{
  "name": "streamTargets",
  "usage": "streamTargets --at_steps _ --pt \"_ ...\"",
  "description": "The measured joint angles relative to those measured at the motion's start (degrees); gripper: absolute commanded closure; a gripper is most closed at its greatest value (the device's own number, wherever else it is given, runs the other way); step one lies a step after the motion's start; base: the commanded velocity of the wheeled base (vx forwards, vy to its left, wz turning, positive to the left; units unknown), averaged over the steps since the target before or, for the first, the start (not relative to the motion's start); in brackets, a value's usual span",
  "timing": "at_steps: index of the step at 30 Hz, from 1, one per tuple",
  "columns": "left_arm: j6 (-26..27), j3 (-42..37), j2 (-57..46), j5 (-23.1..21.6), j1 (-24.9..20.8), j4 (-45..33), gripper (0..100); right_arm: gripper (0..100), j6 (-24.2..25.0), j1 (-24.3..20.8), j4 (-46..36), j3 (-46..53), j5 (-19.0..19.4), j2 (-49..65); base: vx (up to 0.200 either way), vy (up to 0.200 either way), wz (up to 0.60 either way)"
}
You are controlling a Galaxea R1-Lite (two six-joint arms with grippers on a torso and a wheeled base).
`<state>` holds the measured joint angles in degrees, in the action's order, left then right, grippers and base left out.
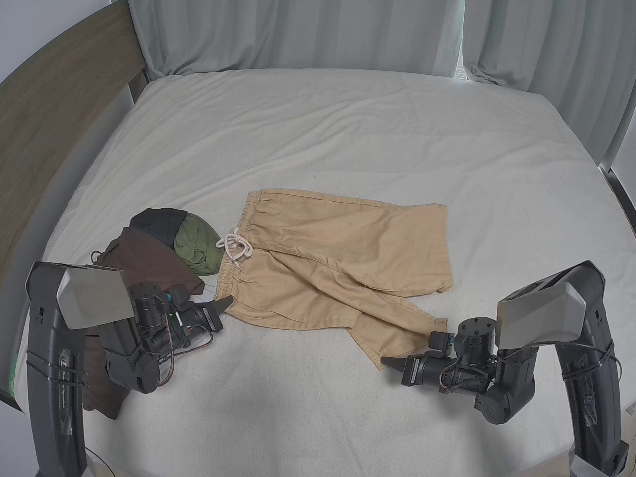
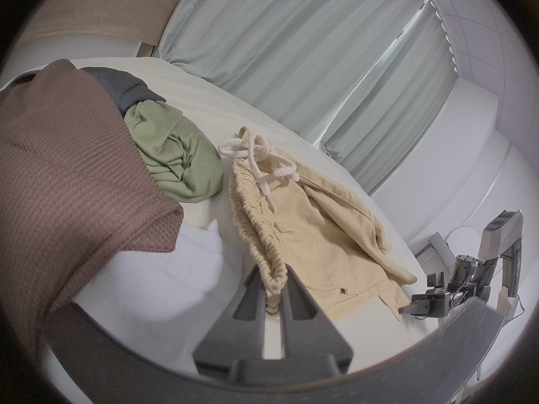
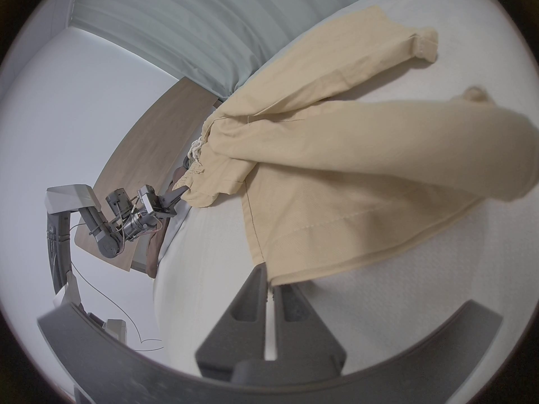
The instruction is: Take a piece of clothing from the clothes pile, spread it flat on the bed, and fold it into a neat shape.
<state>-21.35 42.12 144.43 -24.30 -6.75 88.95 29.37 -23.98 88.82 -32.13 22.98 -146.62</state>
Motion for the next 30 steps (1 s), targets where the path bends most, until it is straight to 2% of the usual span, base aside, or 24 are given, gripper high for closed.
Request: streamTargets --at_steps 14,21,26,27,30 --pt "-0.40 -5.18 -5.79 -0.57 0.12 0.00 100 100 0.00 3.19 -0.13 14.47 -0.11 8.78 0.000 0.000 0.00" --pt "-0.02 -10.62 -9.51 -2.30 0.87 -0.02 100 100 -0.09 7.28 -0.30 21.47 3.45 13.00 0.000 0.000 0.00" --pt "0.13 -11.51 -10.64 -2.47 1.08 -0.02 100 100 -0.11 8.05 -0.30 22.14 3.73 13.92 0.000 0.000 0.00" --pt "0.09 -11.50 -10.73 -2.46 1.00 -0.02 100 0 -0.11 8.05 -0.30 21.94 3.75 13.92 0.000 0.000 0.00" --pt "0.02 -11.25 -10.84 -2.46 0.87 -0.02 100 0 -0.11 7.39 -0.35 21.25 3.79 13.79 0.000 0.000 0.00"
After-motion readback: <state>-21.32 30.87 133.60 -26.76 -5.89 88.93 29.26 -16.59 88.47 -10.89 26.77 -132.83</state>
